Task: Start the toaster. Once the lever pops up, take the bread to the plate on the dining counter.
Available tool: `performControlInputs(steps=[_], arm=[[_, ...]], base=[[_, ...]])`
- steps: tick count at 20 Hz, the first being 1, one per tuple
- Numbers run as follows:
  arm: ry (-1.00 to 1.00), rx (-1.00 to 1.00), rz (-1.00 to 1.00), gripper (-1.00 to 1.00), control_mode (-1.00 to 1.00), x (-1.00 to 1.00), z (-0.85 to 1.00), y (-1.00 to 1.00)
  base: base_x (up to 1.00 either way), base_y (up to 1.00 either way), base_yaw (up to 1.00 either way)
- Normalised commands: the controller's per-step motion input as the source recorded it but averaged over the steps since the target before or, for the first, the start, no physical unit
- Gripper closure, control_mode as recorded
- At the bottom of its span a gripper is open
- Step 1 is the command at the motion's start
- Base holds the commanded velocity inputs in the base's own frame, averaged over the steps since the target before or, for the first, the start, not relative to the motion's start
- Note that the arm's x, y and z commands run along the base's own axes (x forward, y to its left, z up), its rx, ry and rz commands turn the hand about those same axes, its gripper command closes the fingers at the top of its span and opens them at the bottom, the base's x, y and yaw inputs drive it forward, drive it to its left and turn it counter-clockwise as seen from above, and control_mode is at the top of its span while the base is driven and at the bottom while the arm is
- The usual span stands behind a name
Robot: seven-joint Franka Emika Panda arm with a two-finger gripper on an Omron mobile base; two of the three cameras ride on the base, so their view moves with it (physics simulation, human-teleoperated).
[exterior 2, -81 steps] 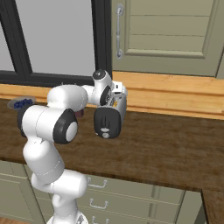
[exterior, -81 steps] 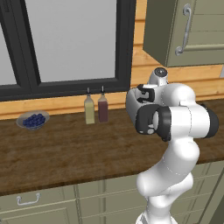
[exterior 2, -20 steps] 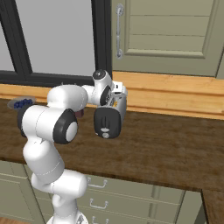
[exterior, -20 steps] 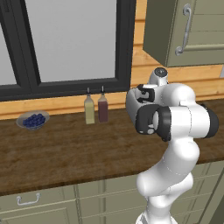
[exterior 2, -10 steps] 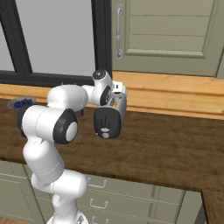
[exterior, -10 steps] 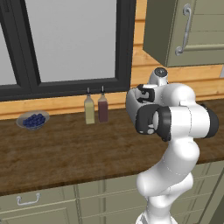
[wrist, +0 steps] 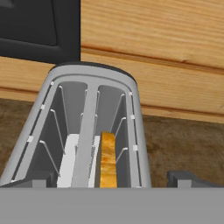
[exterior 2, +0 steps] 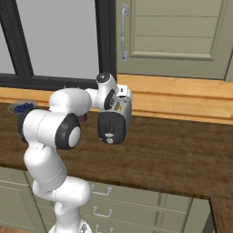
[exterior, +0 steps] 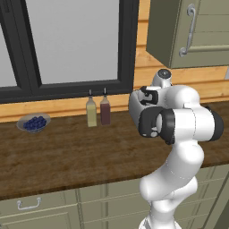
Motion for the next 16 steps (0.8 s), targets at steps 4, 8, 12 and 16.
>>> performControlInputs(steps=[4,8,12,16], arm=[[0.00,0.00,0.00,-1.00,-1.00,0.00,0.00,0.00],[0.00,0.00,0.00,-1.00,-1.00,0.00,0.00,0.00],[0.00,0.00,0.00,-1.00,-1.00,0.00,0.00,0.00],[0.00,0.00,0.00,-1.00,-1.00,0.00,0.00,0.00]], base=[[0.00,0.00,0.00],[0.00,0.00,0.00],[0.00,0.00,0.00],[0.00,0.00,0.00]])
